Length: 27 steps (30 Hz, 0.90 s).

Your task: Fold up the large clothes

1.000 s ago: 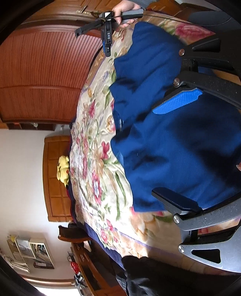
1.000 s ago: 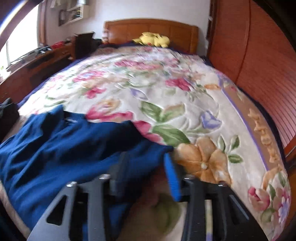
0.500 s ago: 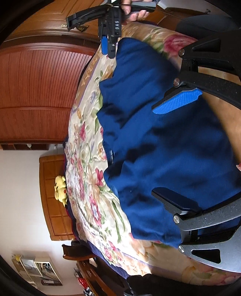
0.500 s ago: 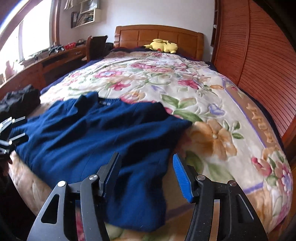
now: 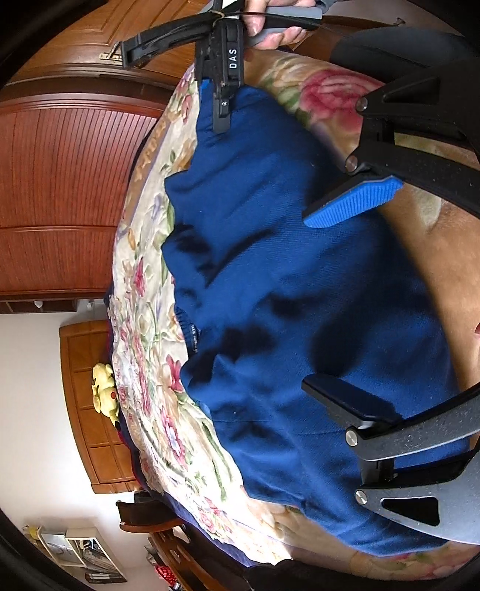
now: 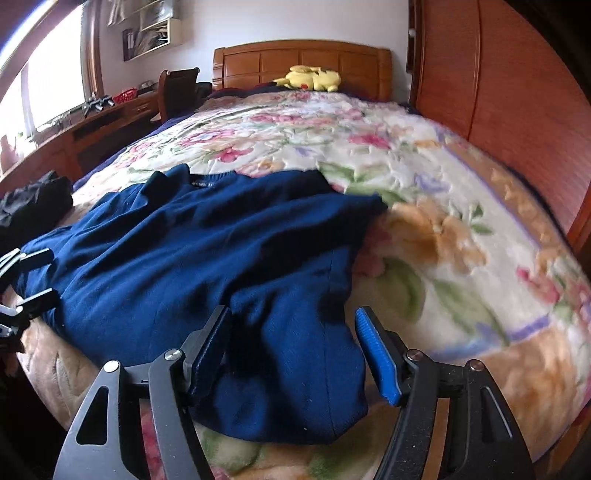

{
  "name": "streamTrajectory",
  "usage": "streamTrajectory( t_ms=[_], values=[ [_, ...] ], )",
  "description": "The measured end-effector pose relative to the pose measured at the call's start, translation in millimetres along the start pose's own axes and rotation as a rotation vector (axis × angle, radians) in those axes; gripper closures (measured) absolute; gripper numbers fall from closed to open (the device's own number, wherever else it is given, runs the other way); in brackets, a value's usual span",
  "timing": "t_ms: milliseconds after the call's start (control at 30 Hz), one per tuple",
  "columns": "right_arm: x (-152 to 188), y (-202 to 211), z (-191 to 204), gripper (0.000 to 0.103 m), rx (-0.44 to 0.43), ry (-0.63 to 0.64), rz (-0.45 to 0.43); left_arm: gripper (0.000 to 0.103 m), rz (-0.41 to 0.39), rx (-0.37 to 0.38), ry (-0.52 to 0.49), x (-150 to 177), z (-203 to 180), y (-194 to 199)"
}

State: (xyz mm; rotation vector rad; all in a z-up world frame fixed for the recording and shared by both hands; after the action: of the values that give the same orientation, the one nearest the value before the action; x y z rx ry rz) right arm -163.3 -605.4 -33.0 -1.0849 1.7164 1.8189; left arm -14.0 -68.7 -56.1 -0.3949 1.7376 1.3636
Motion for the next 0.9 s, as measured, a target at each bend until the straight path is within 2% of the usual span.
streamTrajectory(
  t_ms=[167, 300, 700, 733, 833, 867, 900],
  values=[
    [9, -6, -1, 0.032, -0.035, -0.017, 0.025, 0.021, 0.021, -0.012, -0.006, 4, 0, -8],
    [12, -9, -8, 0.02, -0.034, -0.037, 0.034, 0.021, 0.049, -0.015, -0.018, 10, -1, -16],
    [26, -21, -8, 0.02, -0.09, -0.103, 0.058, 0.02, 0.058, 0.004, -0.021, 14, 1, -21],
    [27, -21, -8, 0.02, -0.093, -0.107, 0.055, 0.02, 0.058, 0.005, -0.021, 15, 1, -21],
    [27, -21, -6, 0.036, -0.125, -0.098, 0.059, 0.02, 0.059, 0.008, -0.019, 14, 1, -22],
    [26, -20, -4, 0.048, -0.144, -0.097, 0.059, 0.02, 0.058, 0.008, -0.018, 14, 1, -22],
    [26, -20, -3, 0.054, -0.171, -0.099, 0.06, 0.02, 0.058, 0.007, -0.019, 14, 0, -22]
  ],
)
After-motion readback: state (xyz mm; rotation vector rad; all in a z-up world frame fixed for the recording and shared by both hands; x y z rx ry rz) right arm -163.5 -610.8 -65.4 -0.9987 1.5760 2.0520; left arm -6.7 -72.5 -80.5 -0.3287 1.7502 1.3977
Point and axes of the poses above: each gripper's, at about its wrist camera, not at the fingertips, and y roughly against the way its jaws point, z to its left, x to its underside, the point moved 6 cm from there along -y, roughly the way its jaws point, and after that the axes turned 3 degrees about y, right-handed, at the moved point
